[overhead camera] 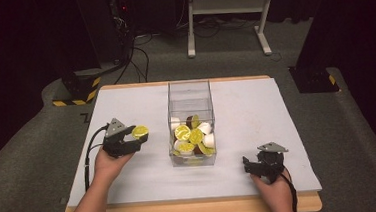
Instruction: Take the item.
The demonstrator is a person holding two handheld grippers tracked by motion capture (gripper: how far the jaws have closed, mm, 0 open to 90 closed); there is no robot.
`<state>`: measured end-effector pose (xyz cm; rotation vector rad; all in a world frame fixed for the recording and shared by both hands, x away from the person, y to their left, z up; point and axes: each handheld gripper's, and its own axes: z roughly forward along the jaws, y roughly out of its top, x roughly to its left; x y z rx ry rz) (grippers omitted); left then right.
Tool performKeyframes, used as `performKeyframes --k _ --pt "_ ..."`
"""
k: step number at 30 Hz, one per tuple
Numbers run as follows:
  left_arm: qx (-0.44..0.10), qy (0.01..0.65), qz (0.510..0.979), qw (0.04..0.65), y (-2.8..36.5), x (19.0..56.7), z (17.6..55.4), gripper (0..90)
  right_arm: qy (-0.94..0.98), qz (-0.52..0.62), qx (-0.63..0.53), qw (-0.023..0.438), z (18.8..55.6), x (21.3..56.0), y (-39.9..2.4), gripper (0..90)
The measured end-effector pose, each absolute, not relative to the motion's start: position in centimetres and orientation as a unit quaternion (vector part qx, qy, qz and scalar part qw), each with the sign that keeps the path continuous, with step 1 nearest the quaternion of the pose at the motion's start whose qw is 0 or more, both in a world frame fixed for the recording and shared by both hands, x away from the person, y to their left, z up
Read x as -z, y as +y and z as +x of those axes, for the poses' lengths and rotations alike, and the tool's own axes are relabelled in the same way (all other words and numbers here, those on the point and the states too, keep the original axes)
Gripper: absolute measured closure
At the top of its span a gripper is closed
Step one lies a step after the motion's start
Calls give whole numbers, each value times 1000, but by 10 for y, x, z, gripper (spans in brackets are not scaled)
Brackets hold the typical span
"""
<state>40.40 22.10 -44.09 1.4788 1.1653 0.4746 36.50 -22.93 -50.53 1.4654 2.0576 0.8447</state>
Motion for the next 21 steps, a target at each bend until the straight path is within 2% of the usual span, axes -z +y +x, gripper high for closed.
performKeyframes --k 21 --pt "-222 526 609 550 238 456 436 377 751 535 -308 236 365 505 -229 130"
